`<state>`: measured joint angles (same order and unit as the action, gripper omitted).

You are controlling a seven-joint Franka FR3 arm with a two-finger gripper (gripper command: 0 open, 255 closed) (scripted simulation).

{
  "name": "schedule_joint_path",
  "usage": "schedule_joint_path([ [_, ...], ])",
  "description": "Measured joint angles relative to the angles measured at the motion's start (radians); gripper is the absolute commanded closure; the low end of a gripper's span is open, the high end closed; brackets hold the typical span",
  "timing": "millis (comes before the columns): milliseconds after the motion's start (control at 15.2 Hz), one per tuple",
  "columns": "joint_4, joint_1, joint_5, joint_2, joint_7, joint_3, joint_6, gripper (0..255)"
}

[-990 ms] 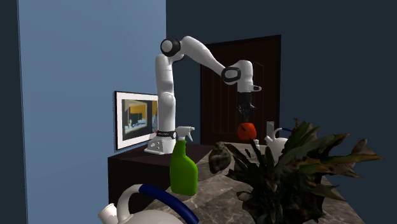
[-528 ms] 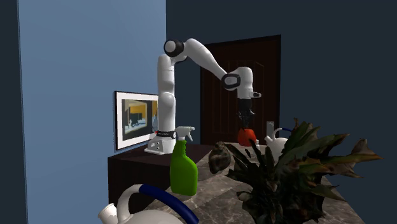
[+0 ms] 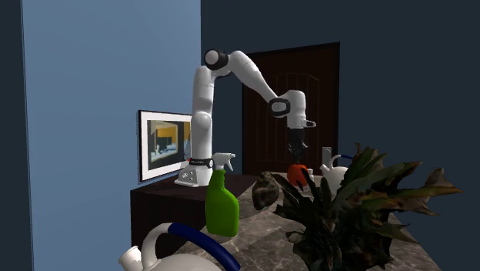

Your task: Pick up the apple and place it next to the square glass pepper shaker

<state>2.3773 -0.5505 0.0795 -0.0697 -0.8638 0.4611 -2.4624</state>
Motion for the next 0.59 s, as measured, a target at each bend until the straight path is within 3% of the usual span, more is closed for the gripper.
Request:
schedule_joint_path([
  [594,0.013,0.005,0.052,-0.061,-0.037,-0.011,-0.067,255],
])
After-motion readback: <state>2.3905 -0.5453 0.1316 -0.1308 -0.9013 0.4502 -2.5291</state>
